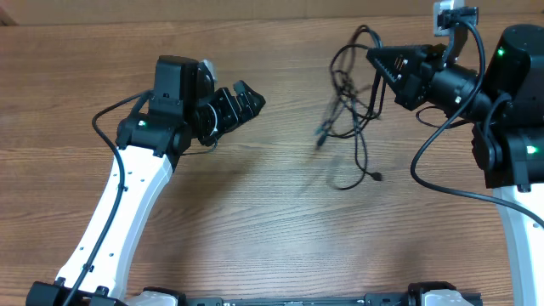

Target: Untangle cables

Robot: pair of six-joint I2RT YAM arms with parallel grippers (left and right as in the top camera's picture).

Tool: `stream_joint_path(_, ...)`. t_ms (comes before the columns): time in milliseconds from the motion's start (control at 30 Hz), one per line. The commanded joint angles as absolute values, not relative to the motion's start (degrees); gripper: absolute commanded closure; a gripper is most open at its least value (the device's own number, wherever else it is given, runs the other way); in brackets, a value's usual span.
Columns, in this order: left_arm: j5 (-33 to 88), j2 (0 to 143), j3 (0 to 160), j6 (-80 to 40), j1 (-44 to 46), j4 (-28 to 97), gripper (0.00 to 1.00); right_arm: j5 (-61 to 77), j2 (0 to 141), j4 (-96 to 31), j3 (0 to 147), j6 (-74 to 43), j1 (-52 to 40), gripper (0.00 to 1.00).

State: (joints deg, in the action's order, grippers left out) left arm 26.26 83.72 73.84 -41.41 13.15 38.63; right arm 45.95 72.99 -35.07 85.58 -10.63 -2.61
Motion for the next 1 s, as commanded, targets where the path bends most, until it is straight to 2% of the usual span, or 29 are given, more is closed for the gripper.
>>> stream_joint_path(0, 35.68, 83.13, 74.02, -24.43, 13.50, 36.34, 0.06, 57.98, 72.40, -35.46, 86.32, -3.01, -2.50, 0.96)
stream_joint_path(67, 44.77, 83.13, 74.02, -15.20, 13.52, 33.76, 0.05, 59.07, 72.40, -36.75, 86.32, -1.76, -2.50, 0.96)
stream_joint_path(133, 57.47, 83.13, 74.02, -3.40, 13.52, 31.29, 0.11, 59.05, 72.42, -38.54, 86.30, -1.37, -2.50, 0.96)
stream_joint_path(233, 65.17, 83.13, 74.02, 4.16, 13.52, 29.23, 0.07, 59.05, 72.47, -40.12, 86.21, -1.41, -2.50, 0.96)
stream_joint_path(333, 65.36, 83.13, 74.02, 5.52, 13.72, 25.19, 0.00, 59.33, 72.47, -41.45, 86.21, -1.43, -2.61, 0.96)
stream_joint_path(633, 65.36, 83.13, 74.02, 18.59, 16.01, 17.02, 0.00, 61.06, 72.66, -45.56, 86.21, -1.41, -2.61, 0.96)
stream_joint_path(800, 53.01, 83.13, 74.02, 20.38, 18.79, 12.64, 0.00, 66.65, 72.73, -45.65, 86.21, -1.39, -2.61, 0.96)
stream_joint_path(967, 52.10, 83.13, 74.02, 19.46, 18.96, 9.41, 0.00, 70.39, 72.73, -45.80, 86.21, -1.37, -2.61, 0.96)
